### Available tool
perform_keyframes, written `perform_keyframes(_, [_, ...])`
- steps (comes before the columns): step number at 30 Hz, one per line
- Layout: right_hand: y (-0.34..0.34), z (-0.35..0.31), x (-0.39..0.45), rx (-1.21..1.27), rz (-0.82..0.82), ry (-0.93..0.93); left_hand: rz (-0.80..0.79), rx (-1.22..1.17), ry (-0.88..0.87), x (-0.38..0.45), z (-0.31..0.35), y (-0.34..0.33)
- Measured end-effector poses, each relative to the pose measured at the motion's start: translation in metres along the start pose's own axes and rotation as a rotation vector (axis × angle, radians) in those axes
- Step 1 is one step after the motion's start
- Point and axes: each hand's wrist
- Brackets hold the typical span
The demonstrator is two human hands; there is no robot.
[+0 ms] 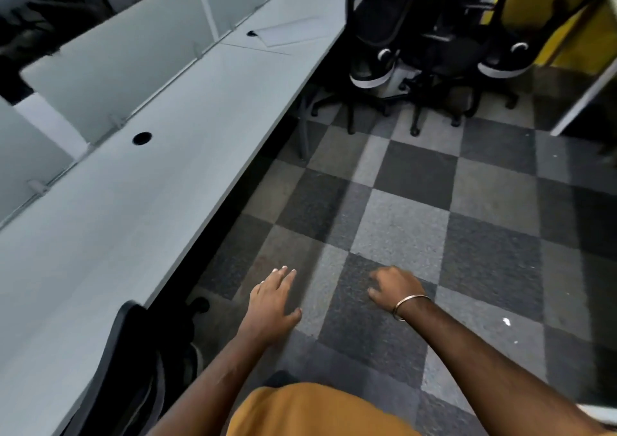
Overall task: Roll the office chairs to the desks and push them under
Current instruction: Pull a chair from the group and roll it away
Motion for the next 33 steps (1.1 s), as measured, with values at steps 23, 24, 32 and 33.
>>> perform_keyframes(23, [0.164, 0.111, 0.259, 0.347, 0.067, -0.322, -0.201, 0.036, -0.154, 0.392, 0.011, 0.111])
perform_keyframes(24, [0.169, 0.116, 0.269, 0.352, 0.071, -0.326, -0.197, 0.035, -0.163, 0.405, 0.015, 0.118])
perform_keyframes(32, [0.219, 0.187, 0.379, 0.415, 0.093, -0.363, -0.224, 0.105, -0.223, 0.547, 0.048, 0.153])
perform_keyframes(33, [0.228, 0.201, 0.396, 0.424, 0.103, -0.362, -0.23, 0.098, -0.222, 0.569, 0.055, 0.156])
Point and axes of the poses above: each hand's wrist, its own x-axis towards the middle knuckle, its own y-axis out of the back of the hand, z = x × y, and after that the axes turned 4 degrees about x, right-handed
